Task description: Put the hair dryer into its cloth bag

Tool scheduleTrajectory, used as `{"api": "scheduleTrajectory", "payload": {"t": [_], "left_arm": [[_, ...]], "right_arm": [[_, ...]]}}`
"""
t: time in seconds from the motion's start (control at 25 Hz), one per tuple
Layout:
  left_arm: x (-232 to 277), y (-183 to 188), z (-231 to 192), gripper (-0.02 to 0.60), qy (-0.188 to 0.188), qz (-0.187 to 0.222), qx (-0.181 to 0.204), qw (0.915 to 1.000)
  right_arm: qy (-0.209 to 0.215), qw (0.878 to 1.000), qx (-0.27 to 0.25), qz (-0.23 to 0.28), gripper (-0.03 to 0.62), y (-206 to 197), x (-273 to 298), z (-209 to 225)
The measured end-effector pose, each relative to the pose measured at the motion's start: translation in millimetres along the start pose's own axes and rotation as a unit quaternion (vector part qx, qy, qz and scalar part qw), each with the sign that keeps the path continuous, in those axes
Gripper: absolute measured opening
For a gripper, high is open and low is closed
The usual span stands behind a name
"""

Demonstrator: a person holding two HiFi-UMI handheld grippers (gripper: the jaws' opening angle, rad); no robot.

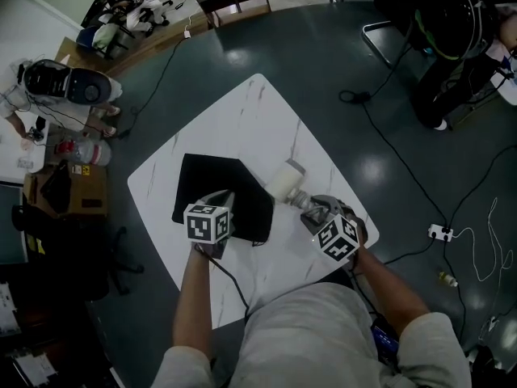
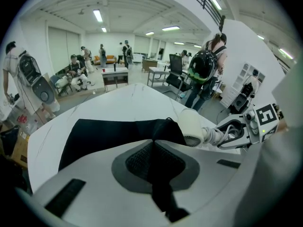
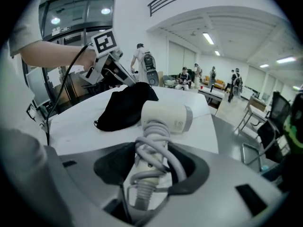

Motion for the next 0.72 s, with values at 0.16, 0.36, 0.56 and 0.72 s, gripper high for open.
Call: {"api": "scheduleTrajectory", "payload": {"t": [0.16, 0.36, 0.56, 0.72], "left_arm": [[2.7, -3.2, 2.4, 0.015, -0.001, -0.002, -0.001, 1.0], [1.7, -6.4, 1.0, 0.015, 0.002, -0.004, -0.002, 1.0], [2.0, -3.3, 2.1, 0.015, 0.003, -0.004, 0.006, 1.0], [2.3, 0.0, 6.9, 0.015, 0.01, -0.005, 0.03, 0.9995]], "right_arm": [[-0.002, 1.0, 0.01, 0.016, 0.222, -3.4, -10.5, -10.1], [-0.001, 0.999, 0.024, 0.049, 0.222, -0.5, -26.4, -22.1], [-0.004, 0.997, 0.023, 0.08, 0.222, 11.8, -48.6, -21.2], [-0.001, 0.996, -0.052, 0.072, 0.222, 23.3, -54.8, -31.7]]}}
Point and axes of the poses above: the fingertips, and each gripper's own axes: x forward along the fingers, z to its right, y out of its top, the point moved 1 cm from there along -x, backward along the fingers, and after that the axes turned 14 degrees about -x, right-handed, at the moved point
